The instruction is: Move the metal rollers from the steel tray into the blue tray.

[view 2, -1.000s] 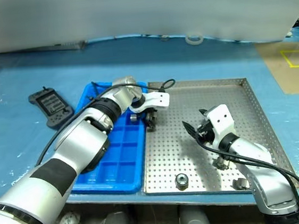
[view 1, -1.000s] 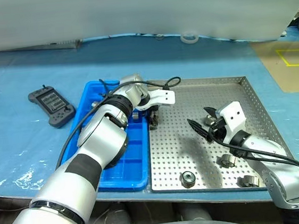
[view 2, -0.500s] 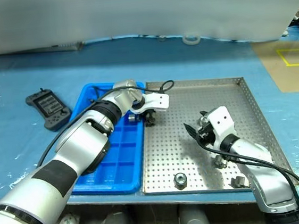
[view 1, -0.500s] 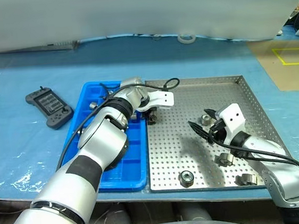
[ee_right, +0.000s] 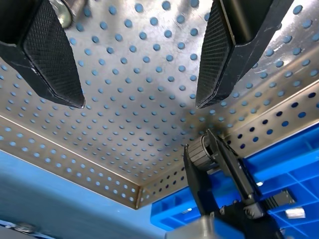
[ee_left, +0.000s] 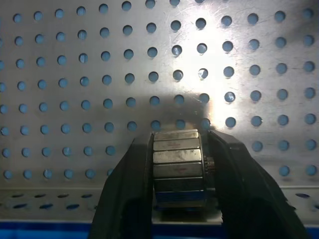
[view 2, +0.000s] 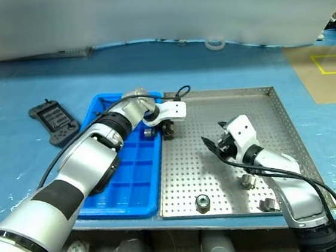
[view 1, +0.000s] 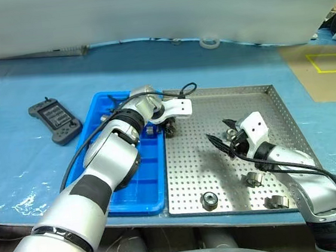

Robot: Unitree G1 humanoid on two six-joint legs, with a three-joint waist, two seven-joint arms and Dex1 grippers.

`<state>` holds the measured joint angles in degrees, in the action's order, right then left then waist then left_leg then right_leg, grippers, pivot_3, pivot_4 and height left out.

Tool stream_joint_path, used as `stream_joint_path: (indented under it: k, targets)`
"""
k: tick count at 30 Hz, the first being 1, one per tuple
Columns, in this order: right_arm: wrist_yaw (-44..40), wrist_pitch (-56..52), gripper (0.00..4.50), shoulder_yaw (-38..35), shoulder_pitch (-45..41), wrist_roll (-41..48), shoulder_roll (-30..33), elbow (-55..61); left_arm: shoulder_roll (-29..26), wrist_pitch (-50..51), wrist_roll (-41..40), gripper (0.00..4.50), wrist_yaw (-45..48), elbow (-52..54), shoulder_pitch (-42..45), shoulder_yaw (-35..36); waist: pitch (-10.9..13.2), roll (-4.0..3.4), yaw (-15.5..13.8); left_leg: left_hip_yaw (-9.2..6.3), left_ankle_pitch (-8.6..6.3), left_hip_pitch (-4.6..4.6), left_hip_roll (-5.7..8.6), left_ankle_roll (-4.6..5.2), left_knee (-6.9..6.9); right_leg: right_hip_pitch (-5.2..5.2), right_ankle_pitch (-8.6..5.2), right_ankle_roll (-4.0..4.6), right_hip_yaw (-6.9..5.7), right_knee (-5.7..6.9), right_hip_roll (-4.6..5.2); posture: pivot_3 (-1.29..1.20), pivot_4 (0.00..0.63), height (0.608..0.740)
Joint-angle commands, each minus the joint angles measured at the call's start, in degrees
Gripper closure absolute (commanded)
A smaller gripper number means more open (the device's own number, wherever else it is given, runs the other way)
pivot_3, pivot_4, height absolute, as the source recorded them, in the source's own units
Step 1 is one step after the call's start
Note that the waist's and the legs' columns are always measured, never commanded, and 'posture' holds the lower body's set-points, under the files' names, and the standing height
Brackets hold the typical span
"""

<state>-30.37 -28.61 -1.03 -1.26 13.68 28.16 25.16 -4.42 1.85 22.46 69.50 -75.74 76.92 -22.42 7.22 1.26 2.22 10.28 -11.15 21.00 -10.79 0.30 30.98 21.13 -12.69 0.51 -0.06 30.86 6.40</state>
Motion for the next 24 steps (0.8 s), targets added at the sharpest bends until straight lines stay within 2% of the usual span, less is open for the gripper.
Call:
stream_joint_path:
  k: [1,4,8,12,19,24]
  targets:
    - [-1.42,0.90,0.80,-0.74,-1.81,0.73,1.17,0.39,-3.71,0.57,-7.07,3.21,2.98,3.97,5.07,7.35,0.11,-0.01,-0.25,0.00,0.00,0.05,0.01,0.00,0.00,0.02,0.00,0.01,-0.01,0.00,0.00,-0.29,0.150,0.740]
    - [-2.27,1.05,0.80,-1.14,-2.81,1.17,1.45,-0.10,-5.39,-0.15,-8.77,3.21,3.55,5.51,4.91,9.23,0.14,-0.02,-0.71,0.00,-0.01,0.08,0.02,0.03,0.00,0.03,0.09,0.15,-0.02,-0.01,0.01,-0.27,0.150,0.740]
    - [-5.05,0.53,0.80,0.29,-7.94,1.93,2.04,-0.89,-10.38,1.45,-15.28,3.21,9.57,14.78,-0.89,13.69,0.20,-0.14,-1.50,0.09,-0.06,0.02,0.06,0.11,-0.02,-0.02,0.09,0.20,0.00,-0.03,0.06,-0.22,0.150,0.740]
    - [-8.70,1.02,0.80,1.99,-13.69,2.39,2.56,-4.00,-14.34,10.06,-23.64,3.21,12.04,33.77,-11.26,18.21,0.24,-0.15,-1.88,0.10,-0.03,0.03,0.01,0.07,-0.05,0.02,0.10,0.21,-0.03,0.06,0.04,-0.15,0.150,0.740]
    - [-14.86,2.28,0.80,6.71,-21.28,3.04,1.45,-9.32,-20.50,27.44,-37.31,3.21,4.78,68.17,-33.24,27.20,0.28,-0.16,-3.57,0.06,0.09,0.10,-0.02,-0.14,-0.09,0.05,-0.03,0.55,-0.16,0.19,0.01,-0.01,0.150,0.740]
    - [-20.49,4.10,0.80,10.43,-23.65,2.75,1.30,-12.98,-25.10,28.96,-40.66,3.21,-0.60,83.09,-49.35,30.12,0.29,-0.17,-5.24,-0.03,0.11,0.12,0.00,-0.20,-0.19,0.01,-0.12,0.70,-0.33,0.15,0.00,0.08,0.150,0.740]
